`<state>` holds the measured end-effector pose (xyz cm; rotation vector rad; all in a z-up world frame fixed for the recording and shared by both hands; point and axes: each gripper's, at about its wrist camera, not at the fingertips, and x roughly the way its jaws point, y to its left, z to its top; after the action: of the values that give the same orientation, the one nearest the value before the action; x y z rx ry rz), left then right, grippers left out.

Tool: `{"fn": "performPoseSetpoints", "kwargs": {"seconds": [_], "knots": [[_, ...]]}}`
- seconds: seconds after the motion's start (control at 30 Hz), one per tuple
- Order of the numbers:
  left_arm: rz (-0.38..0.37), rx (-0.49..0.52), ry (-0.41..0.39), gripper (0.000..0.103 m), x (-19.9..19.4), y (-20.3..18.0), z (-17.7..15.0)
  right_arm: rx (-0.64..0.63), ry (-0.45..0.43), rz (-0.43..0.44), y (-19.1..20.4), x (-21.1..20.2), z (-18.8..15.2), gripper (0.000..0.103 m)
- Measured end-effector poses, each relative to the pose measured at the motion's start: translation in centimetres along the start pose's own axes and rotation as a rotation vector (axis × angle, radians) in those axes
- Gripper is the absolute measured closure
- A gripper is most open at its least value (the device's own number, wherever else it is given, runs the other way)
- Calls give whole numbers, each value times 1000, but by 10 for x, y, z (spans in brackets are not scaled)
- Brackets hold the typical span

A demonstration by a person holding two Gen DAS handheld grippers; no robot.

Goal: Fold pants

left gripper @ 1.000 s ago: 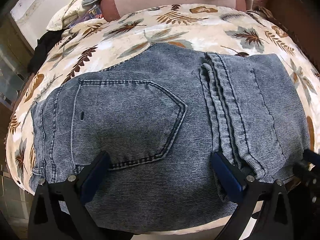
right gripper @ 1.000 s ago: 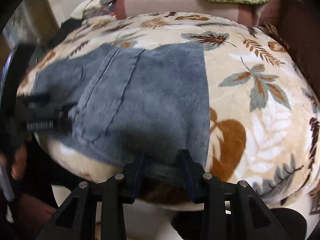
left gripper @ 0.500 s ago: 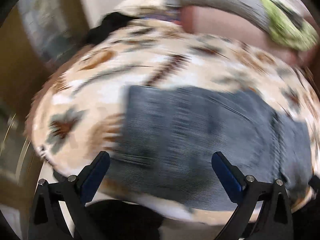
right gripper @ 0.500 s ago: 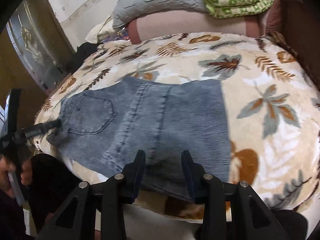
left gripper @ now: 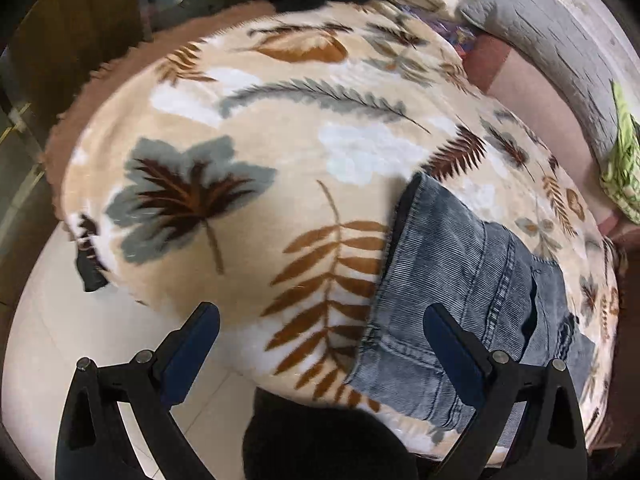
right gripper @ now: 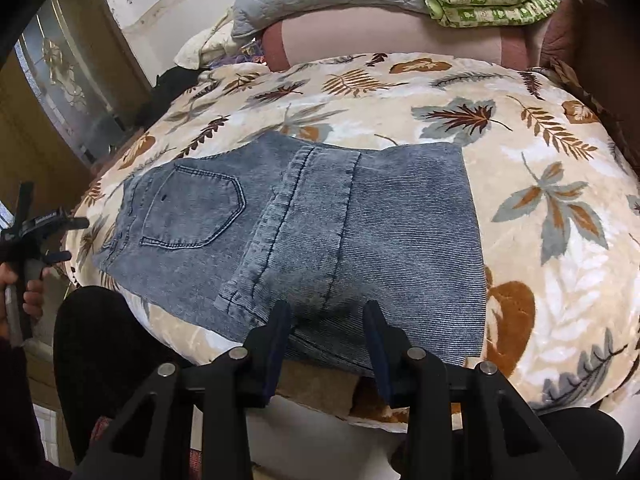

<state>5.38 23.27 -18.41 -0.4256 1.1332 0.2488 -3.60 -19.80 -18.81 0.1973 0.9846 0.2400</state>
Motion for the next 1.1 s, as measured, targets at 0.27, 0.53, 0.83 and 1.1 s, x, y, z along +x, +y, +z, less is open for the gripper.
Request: {"fn": "performPoseSetpoints", "kwargs": {"seconds": [0.27,0.53,0.83,1.1], "knots": [[-97,-26,178,1,33,3,-17,-40,-2,-17,9,0,-1,62],[-303,-72,380,1,57,8,-40,-41,1,4,14,5,2,62],[-302,-150,331,8,56,4,-40,-55,-8,9,17,4,3,62],[-246,-96,268,11,41,-8,-30,-20,-2,29,9,6,2,62]]}}
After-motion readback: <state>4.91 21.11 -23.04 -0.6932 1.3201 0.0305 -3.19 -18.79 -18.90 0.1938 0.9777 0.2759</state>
